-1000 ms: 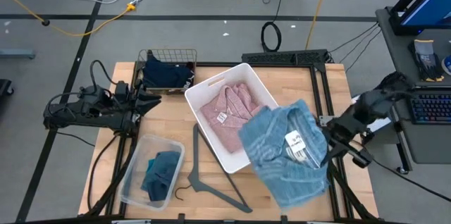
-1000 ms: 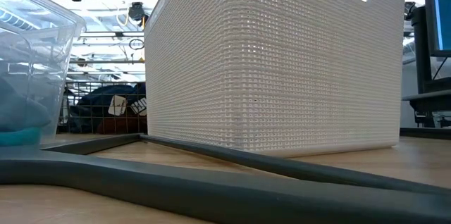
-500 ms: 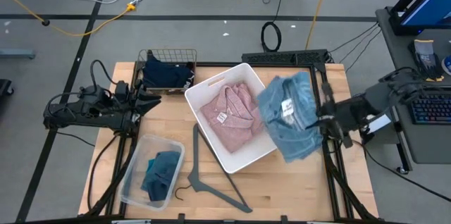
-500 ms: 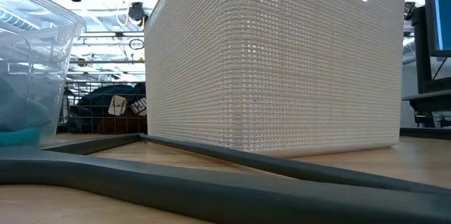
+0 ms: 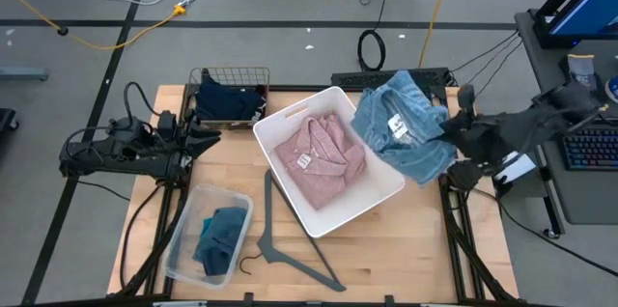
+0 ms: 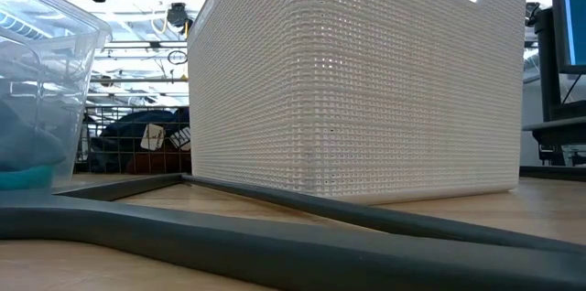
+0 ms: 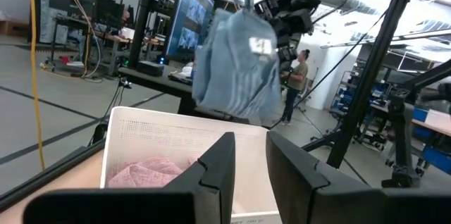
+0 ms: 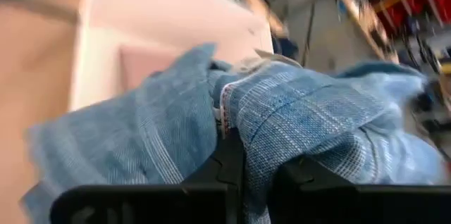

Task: Pick & Place Cloths
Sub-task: Put the blue polo into the white bin

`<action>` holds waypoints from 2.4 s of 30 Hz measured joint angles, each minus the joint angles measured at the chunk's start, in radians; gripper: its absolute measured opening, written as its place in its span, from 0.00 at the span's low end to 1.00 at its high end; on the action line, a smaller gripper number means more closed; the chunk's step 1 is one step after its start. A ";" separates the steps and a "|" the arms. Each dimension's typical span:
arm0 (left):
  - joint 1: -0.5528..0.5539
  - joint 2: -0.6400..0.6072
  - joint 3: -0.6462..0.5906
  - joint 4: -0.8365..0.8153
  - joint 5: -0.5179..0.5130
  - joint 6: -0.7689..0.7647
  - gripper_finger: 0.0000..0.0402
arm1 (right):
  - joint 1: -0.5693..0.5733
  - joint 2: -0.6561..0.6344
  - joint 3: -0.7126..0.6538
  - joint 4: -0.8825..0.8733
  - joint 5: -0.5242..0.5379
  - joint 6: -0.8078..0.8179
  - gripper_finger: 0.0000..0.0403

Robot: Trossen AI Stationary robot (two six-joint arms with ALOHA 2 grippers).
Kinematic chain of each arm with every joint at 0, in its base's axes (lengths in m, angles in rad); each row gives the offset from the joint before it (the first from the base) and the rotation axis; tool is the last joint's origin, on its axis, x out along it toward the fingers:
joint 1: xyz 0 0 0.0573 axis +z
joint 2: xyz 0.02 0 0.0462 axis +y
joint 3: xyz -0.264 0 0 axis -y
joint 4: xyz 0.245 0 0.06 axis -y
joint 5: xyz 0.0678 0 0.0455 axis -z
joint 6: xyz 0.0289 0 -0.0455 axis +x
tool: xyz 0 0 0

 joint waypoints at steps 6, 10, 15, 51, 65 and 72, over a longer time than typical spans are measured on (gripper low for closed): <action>0.000 0.000 0.000 0.000 -0.008 -0.001 0.20 | -0.019 0.057 0.012 -0.044 0.161 -0.127 0.05; 0.001 0.000 0.000 0.000 -0.026 -0.008 0.20 | -0.046 0.071 0.014 -0.042 0.332 -0.209 0.05; 0.000 0.000 0.000 0.000 -0.026 -0.008 0.20 | -0.080 0.089 0.014 -0.040 0.570 -0.314 0.05; 0.000 0.000 0.000 -0.002 -0.034 0.034 0.20 | -0.130 0.241 0.013 0.851 0.573 -0.656 0.05; 0.001 0.000 0.000 -0.017 -0.022 0.034 0.20 | -0.399 0.325 0.013 0.619 0.428 -0.280 0.05; 0.000 0.000 0.000 -0.032 -0.021 0.026 0.20 | -0.629 0.314 0.012 0.363 0.097 0.042 0.05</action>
